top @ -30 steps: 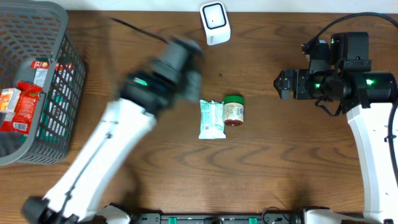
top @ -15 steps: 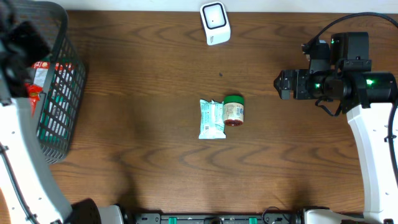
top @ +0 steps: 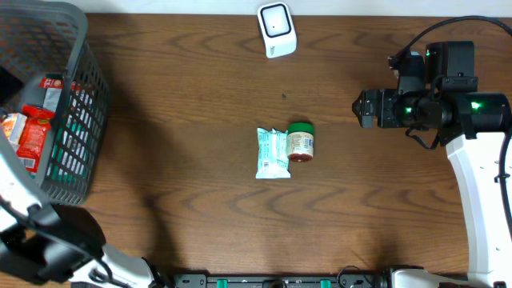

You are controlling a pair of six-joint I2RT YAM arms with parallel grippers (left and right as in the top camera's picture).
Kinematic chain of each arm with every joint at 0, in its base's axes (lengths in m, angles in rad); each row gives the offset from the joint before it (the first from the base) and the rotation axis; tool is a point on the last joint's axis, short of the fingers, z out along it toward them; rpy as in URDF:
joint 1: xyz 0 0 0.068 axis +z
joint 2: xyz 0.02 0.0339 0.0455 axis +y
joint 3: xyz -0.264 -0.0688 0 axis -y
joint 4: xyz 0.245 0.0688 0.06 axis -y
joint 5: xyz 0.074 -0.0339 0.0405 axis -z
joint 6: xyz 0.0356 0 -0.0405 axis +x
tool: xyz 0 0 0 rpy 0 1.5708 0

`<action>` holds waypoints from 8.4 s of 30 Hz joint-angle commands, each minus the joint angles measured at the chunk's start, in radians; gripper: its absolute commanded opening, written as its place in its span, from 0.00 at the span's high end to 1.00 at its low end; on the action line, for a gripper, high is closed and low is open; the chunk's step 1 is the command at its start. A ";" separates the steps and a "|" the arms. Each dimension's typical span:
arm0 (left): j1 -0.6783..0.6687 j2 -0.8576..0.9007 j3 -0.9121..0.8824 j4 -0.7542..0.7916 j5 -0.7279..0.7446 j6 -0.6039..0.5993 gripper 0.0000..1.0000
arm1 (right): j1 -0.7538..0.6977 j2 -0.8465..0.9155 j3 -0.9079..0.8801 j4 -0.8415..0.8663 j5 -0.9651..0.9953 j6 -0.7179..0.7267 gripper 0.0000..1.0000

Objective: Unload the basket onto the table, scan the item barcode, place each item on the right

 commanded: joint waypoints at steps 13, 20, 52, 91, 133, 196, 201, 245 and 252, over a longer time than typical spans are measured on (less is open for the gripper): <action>0.028 0.232 -0.009 0.108 -0.010 -0.216 0.14 | -0.006 0.001 0.011 -0.001 -0.011 0.010 0.01; 0.039 0.314 -0.009 0.123 -0.034 -0.275 0.13 | -0.006 0.001 0.011 -0.001 -0.011 0.010 0.01; 0.040 0.458 -0.018 0.305 -0.094 -0.198 0.13 | -0.006 0.001 0.011 -0.001 -0.011 0.010 0.01; 0.068 0.397 -0.096 0.301 -0.103 -0.341 0.05 | -0.006 0.001 0.011 -0.001 -0.011 0.010 0.01; -0.479 -0.280 -0.102 -0.167 0.241 -0.217 0.46 | -0.006 0.001 0.011 -0.001 -0.011 0.010 0.01; -1.029 -0.079 -0.886 0.315 0.241 -0.176 0.89 | -0.006 0.001 0.011 -0.001 -0.011 0.010 0.01; -1.025 -0.156 -0.837 0.302 0.240 -0.175 0.89 | -0.006 0.001 0.011 0.050 -0.012 0.010 0.01; -0.741 0.021 -0.850 0.322 0.747 0.001 0.87 | 0.649 0.235 -0.232 0.360 0.008 0.528 0.35; -0.669 0.021 -0.850 0.338 0.695 0.012 0.87 | 0.755 0.393 -0.232 0.491 0.008 0.546 0.80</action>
